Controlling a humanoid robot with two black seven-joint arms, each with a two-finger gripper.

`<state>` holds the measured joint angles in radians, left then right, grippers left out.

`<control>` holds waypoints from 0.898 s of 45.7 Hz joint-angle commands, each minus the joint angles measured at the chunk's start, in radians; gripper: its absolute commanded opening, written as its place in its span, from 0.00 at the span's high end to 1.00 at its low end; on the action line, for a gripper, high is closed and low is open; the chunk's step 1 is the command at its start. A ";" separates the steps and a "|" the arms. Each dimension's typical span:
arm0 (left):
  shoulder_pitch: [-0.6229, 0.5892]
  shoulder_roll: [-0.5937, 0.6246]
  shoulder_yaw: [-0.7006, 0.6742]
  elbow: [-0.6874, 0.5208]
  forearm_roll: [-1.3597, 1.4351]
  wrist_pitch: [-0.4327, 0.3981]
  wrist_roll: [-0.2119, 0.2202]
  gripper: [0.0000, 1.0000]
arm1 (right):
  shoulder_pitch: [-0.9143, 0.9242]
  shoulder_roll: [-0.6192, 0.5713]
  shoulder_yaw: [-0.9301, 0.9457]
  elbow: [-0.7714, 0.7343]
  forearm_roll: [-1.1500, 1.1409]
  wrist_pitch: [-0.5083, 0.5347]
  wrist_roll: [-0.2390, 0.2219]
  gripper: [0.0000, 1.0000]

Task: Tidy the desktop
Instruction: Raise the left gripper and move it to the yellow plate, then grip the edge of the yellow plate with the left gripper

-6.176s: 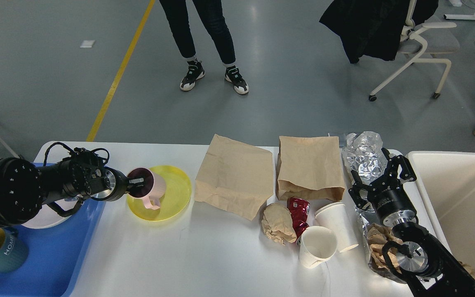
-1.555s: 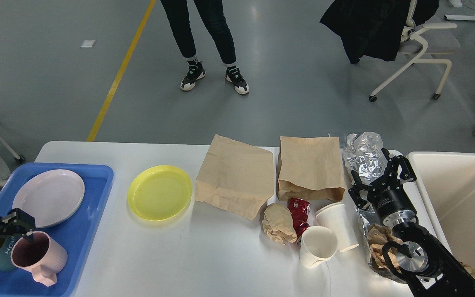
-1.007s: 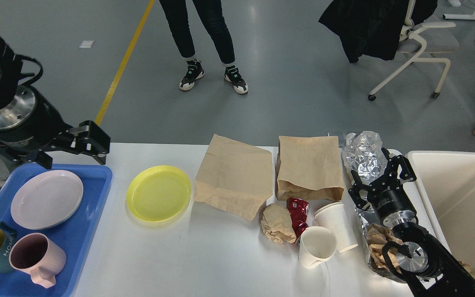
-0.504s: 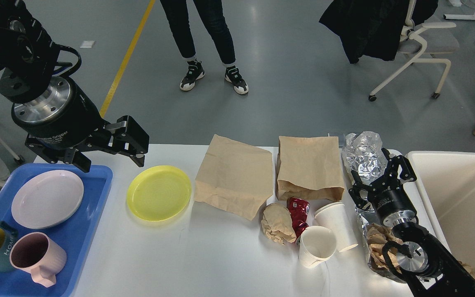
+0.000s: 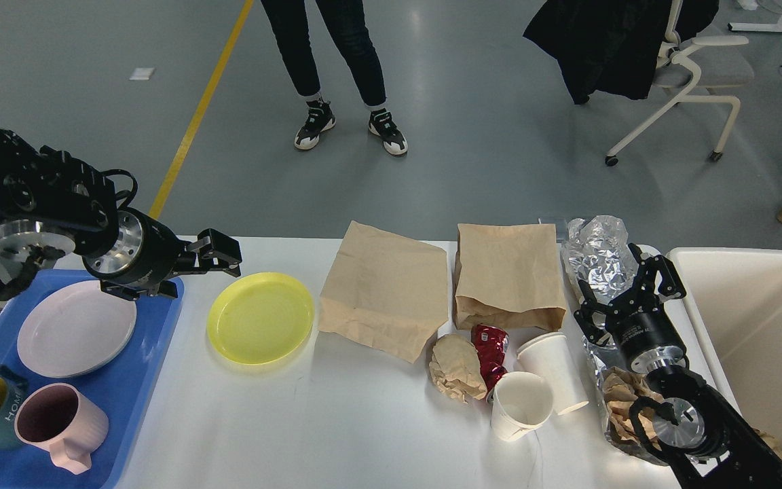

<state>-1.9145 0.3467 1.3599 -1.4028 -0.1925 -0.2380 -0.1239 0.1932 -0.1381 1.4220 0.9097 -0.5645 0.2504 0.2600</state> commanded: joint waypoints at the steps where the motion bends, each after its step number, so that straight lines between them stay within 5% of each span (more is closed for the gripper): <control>1: 0.225 -0.006 -0.131 0.120 -0.036 0.086 0.007 0.04 | 0.000 0.000 0.000 0.000 0.000 0.000 -0.001 0.00; 10: 0.411 -0.008 -0.169 0.199 -0.110 0.267 0.029 0.09 | 0.000 0.000 0.000 0.000 0.000 0.001 -0.001 0.00; 19: 0.528 -0.009 -0.252 0.304 -0.338 0.301 0.168 0.08 | 0.000 0.000 0.000 0.000 0.000 0.000 -0.001 0.00; 41: 0.663 -0.040 -0.441 0.435 -0.162 0.304 0.133 0.09 | 0.000 0.000 0.000 0.000 0.000 0.000 -0.001 0.00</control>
<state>-1.2598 0.3280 0.9307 -0.9708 -0.3848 0.0606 0.0093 0.1933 -0.1380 1.4220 0.9098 -0.5645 0.2507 0.2599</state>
